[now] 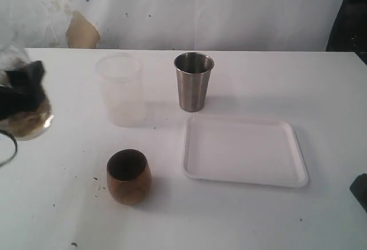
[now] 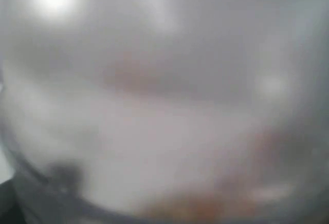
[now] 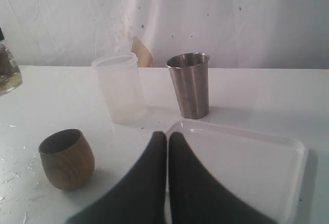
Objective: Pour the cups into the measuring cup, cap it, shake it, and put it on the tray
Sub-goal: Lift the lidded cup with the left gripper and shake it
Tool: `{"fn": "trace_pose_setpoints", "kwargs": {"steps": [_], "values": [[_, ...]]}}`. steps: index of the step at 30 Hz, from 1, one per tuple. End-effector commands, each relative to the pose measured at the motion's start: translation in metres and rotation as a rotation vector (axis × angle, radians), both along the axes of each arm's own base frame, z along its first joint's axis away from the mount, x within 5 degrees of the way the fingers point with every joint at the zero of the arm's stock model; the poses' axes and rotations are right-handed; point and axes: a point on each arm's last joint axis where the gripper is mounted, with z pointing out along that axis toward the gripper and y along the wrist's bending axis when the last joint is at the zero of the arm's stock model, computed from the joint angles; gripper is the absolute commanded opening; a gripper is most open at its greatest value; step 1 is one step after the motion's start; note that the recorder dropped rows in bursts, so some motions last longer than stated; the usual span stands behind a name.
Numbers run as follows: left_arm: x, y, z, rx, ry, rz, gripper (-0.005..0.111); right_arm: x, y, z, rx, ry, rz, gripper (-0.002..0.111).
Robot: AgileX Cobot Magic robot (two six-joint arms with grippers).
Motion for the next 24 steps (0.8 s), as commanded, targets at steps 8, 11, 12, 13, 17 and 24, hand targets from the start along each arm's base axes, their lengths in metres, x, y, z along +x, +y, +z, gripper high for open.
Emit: {"fn": "trace_pose_setpoints", "kwargs": {"steps": [8, 11, 12, 13, 17, 24], "values": [[0.026, 0.005, 0.048, 0.043, 0.003, 0.142, 0.0, 0.0, 0.0, -0.002, -0.009, -0.001, 0.001, 0.001], [0.039, -0.01, 0.051, 0.31, 0.046, -0.1, 0.0, 0.0, 0.0, -0.002, -0.009, -0.001, 0.001, 0.001], [0.043, -0.016, 0.05, 0.409, 0.079, -0.217, 0.0, 0.0, 0.0, -0.002, -0.009, -0.001, 0.001, 0.001], [0.048, -0.017, 0.05, 0.421, 0.123, -0.274, 0.0, 0.0, 0.0, -0.002, -0.009, -0.001, 0.001, 0.001], [0.07, 0.01, 0.049, 0.251, 0.236, -0.17, 0.0, 0.0, 0.0, -0.002, -0.009, -0.001, 0.001, 0.001], [0.113, 0.041, 0.033, 0.383, 0.324, -0.115, 0.0, 0.0, 0.0, -0.002, -0.009, -0.001, 0.001, 0.001]]}}
